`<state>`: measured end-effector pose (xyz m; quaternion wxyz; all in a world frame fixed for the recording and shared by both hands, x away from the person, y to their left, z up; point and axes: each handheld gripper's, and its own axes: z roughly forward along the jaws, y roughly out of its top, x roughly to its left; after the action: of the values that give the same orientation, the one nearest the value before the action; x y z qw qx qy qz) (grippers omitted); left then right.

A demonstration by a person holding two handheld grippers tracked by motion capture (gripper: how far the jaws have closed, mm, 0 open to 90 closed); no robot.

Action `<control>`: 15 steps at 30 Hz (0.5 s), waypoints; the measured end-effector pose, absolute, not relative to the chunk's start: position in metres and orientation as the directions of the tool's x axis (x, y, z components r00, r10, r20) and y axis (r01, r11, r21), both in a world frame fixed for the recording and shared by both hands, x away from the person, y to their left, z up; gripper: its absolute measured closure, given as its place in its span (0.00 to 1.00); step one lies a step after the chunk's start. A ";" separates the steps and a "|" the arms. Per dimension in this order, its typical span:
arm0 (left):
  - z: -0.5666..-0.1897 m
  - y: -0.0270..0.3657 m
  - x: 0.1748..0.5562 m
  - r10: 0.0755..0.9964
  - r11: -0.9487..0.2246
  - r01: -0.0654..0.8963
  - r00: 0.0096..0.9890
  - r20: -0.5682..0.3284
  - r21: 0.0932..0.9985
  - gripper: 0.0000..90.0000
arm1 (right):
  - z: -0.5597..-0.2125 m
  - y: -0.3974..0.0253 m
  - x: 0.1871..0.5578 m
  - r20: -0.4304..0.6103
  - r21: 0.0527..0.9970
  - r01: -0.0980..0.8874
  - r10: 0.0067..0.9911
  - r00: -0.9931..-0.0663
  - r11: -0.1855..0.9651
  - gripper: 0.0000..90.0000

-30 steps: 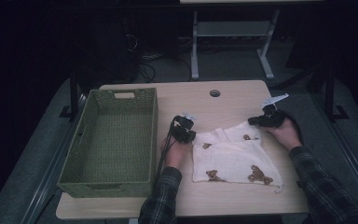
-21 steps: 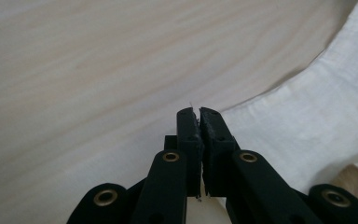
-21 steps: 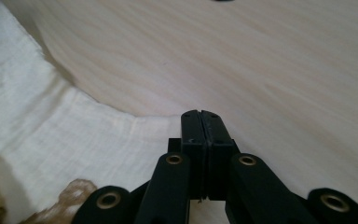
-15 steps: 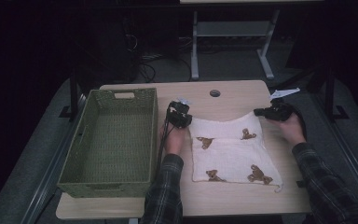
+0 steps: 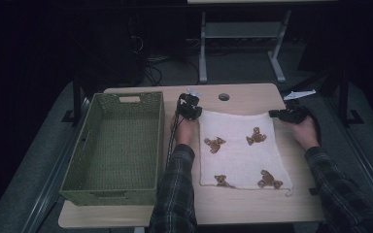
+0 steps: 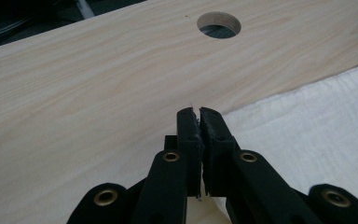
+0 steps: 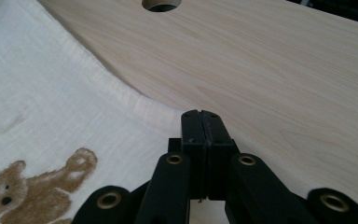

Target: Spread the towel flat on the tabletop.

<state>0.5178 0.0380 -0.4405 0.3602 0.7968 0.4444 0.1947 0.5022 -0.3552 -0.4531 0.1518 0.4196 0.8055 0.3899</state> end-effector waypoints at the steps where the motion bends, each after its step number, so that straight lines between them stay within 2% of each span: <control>1: -0.441 0.037 0.519 0.853 -0.336 0.565 0.522 -0.012 0.753 0.95 | -0.453 -0.355 0.502 0.095 0.754 0.565 0.796 -0.597 0.334 0.97; 2: -0.441 0.036 0.520 0.857 -0.332 0.562 0.515 -0.007 0.757 0.88 | -0.454 -0.355 0.503 0.096 0.758 0.562 0.796 -0.598 0.331 0.89; 3: -0.442 0.036 0.520 0.857 -0.331 0.566 0.515 -0.010 0.755 0.85 | -0.454 -0.355 0.503 0.098 0.761 0.561 0.797 -0.596 0.326 0.86; 5: -0.444 0.037 0.520 0.853 -0.338 0.570 0.522 -0.012 0.749 0.78 | -0.455 -0.355 0.506 0.116 0.761 0.563 0.786 -0.607 0.322 0.82; 9: -0.453 0.037 0.523 0.851 -0.350 0.588 0.525 -0.015 0.729 0.69 | -0.458 -0.354 0.510 0.109 0.751 0.579 0.807 -0.581 0.315 0.75; 15: -0.462 0.037 0.527 0.845 -0.357 0.592 0.535 -0.021 0.723 0.66 | -0.469 -0.351 0.517 0.135 0.737 0.608 0.818 -0.559 0.294 0.75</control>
<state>0.5268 0.0372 -0.4623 0.3491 0.8035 0.4470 0.1809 0.5172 -0.3514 -0.4689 0.1353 0.4495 0.7930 0.3883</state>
